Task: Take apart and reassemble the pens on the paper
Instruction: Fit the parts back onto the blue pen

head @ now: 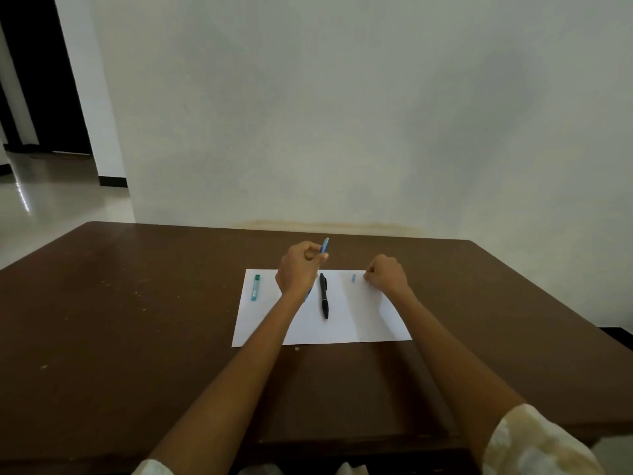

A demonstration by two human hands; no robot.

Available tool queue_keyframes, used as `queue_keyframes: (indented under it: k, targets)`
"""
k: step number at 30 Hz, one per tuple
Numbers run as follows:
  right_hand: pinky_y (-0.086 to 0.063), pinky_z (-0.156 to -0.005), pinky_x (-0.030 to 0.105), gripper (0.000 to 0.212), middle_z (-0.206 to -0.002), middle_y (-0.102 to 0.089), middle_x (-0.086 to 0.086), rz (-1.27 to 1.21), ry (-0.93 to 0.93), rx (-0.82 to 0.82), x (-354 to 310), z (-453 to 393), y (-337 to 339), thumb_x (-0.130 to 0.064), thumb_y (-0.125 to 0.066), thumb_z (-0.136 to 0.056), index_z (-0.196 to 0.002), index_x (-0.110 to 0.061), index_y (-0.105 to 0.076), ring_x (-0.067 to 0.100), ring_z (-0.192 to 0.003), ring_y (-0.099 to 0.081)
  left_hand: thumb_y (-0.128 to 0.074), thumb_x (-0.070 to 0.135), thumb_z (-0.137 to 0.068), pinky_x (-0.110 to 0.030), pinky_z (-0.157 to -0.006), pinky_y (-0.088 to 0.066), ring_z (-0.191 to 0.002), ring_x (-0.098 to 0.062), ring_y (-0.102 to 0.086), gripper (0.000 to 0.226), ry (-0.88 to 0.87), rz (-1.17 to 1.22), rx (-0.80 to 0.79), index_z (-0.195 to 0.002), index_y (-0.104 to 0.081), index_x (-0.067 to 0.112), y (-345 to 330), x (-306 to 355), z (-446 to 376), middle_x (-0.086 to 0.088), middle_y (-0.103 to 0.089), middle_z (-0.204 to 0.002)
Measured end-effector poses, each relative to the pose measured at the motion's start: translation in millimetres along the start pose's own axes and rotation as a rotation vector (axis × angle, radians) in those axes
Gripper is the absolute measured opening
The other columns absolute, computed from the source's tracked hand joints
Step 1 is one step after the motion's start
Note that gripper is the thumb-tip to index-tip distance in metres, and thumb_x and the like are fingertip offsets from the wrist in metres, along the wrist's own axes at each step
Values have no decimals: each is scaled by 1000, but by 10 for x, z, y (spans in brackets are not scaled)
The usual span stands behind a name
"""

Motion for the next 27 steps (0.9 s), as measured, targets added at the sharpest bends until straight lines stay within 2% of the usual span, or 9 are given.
queue_keyframes:
  k: [5,7,9,10,12,14,17,20,27]
  targets:
    - [-51,-70,34,16,-91,-70,16,29,-4,19,-17,-19,-11,0,-54,-83,-87,4,-68,34,-86,-66,-66,34,-84,-36,-76,-54,-76,-16,-67,13,-8,0,-4,-94,-66,24,-3,21,-2,8,-70,-90]
    - [-43,-61,31,19,-74,-61,16,-22,-14,23,-5,-33,2,1,-51,-82,-64,-1,-56,30,-72,-61,-66,34,-84,-36,-76,-55,-75,-16,-67,14,-8,3,1,-94,-66,24,18,38,-9,10,-68,-87]
    - [-44,-59,35,27,-70,-56,24,-214,-20,62,19,-10,-8,-1,-51,-82,-57,-4,-45,31,-66,-56,-66,34,-84,-36,-75,-55,-74,-14,-65,14,-9,12,4,-93,-66,24,6,6,16,11,-66,-84]
    - [-49,-64,38,22,-76,-61,27,-345,-30,92,18,45,-2,-4,-52,-83,-61,1,-51,30,-68,-58,-66,34,-84,-35,-75,-55,-74,-13,-65,13,-6,12,-4,-93,-66,25,-1,-19,61,11,-67,-85]
    - [-52,-70,34,16,-82,-68,16,-577,-11,127,-93,119,24,-9,-56,-84,-81,2,-66,19,-73,-60,-66,35,-84,-36,-76,-55,-75,-12,-64,13,9,-16,-19,-92,-66,25,-8,-85,99,10,-68,-86]
    - [-53,-71,26,15,-77,-67,5,-834,40,94,-318,131,88,-9,-58,-87,-91,-3,-71,14,-71,-60,-66,36,-84,-36,-76,-55,-76,-12,-65,14,7,-32,-27,-93,-66,25,-21,-110,96,9,-70,-88]
    - [-56,-69,18,19,-76,-68,3,-1076,192,24,-869,204,506,-8,-58,-90,-103,0,-70,8,-66,-64,-65,36,-84,-36,-75,-55,-76,-14,-66,15,-41,-10,35,-94,-67,25,262,176,38,6,-72,-91]
    - [-54,-59,12,19,-76,-70,5,-1070,228,-64,-986,256,494,-14,-65,-89,-96,2,-71,4,-60,-68,-65,36,-84,-29,-69,-50,-75,-12,-62,15,-32,-50,35,-94,-67,25,255,180,33,5,-72,-92]
    - [-56,-62,15,24,-83,-71,12,-1138,213,-151,-918,315,394,-16,-63,-91,-100,5,-69,7,-64,-70,-64,37,-85,-16,-53,-33,-78,-10,-59,18,-81,-103,46,-95,-69,23,322,220,105,4,-72,-93]
Point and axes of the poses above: each hand's wrist, its own z-axis away from the middle knuckle, its own y-axis out of the back of the hand, x = y × z, the point moved 6 cm from there along -z, towards the middle knuckle
